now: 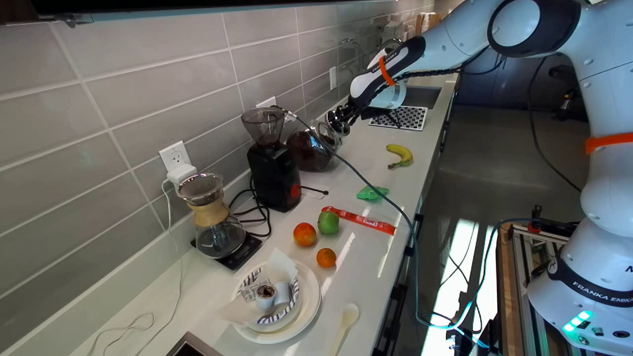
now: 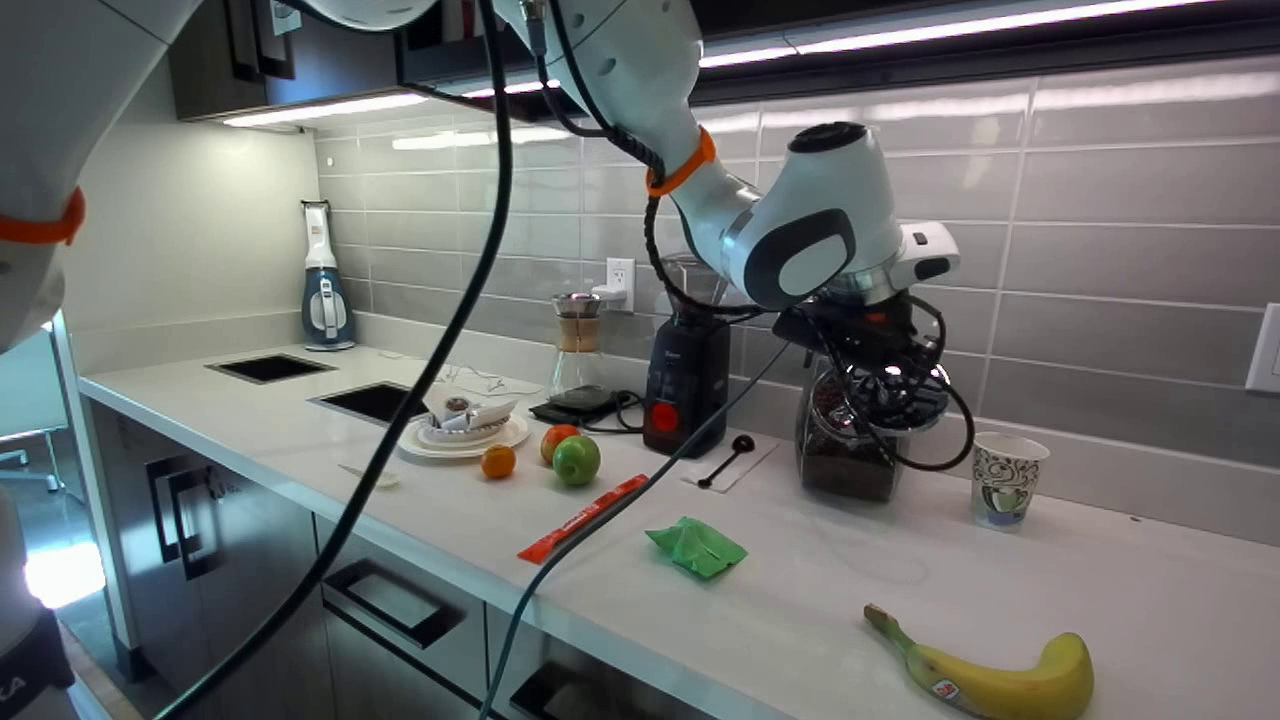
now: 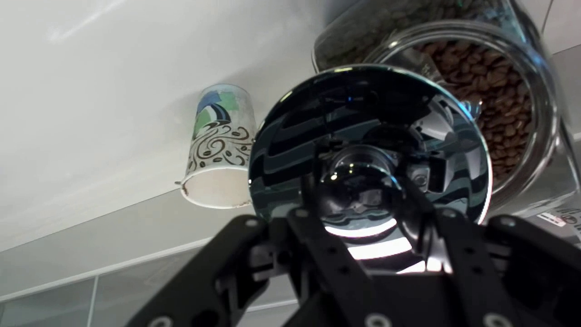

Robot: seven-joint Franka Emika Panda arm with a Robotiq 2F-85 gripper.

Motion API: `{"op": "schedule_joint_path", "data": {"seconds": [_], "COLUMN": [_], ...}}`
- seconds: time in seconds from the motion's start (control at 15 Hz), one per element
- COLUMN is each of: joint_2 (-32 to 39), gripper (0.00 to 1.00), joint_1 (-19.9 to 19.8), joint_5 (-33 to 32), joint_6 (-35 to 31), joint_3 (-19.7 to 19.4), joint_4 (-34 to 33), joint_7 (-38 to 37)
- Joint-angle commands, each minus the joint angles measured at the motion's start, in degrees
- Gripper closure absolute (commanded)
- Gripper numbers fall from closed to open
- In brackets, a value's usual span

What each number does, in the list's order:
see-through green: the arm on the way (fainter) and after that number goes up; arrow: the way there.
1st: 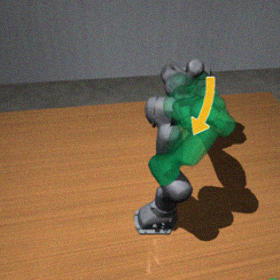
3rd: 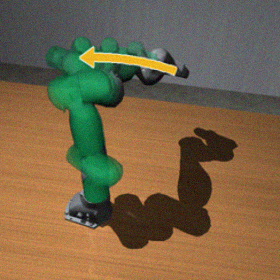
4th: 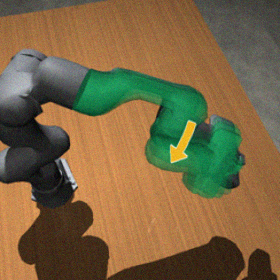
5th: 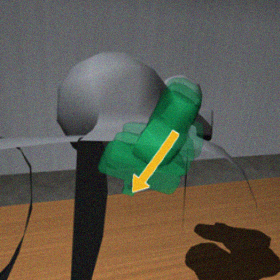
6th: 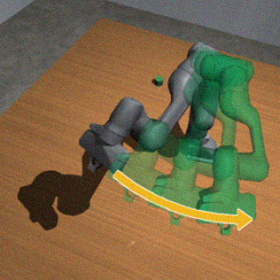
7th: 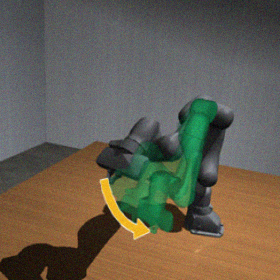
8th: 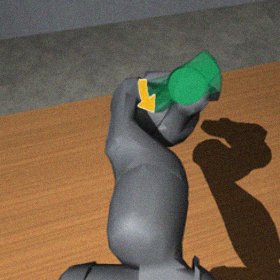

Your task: Remove the silver lid from the glass container.

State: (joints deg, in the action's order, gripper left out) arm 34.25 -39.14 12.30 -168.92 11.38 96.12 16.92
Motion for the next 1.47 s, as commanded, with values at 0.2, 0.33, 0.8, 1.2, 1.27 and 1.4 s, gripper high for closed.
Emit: {"op": "schedule_joint_path", "data": {"seconds": [0.2, 0.33, 0.8, 1.2, 1.27, 1.4], "joint_2": [-3.33, -3.30, -0.52, 4.91, 5.87, 7.61], "gripper": [0.80, 0.80, 0.80, 0.80, 0.80, 0.80], "joint_1": [6.69, 8.92, 15.03, 17.03, 16.96, 16.92], "joint_5": [-0.78, -1.79, -7.41, -10.20, -10.11, -9.92], "joint_6": [10.81, 13.17, 26.80, 32.19, 32.55, 32.81], "joint_3": [-10.39, -13.79, -23.30, -26.24, -26.13, -26.15], "joint_4": [-0.23, -0.63, -3.98, -8.57, -9.22, -10.41], "joint_7": [-4.41, -5.82, -12.49, -19.72, -20.08, -21.04]}}
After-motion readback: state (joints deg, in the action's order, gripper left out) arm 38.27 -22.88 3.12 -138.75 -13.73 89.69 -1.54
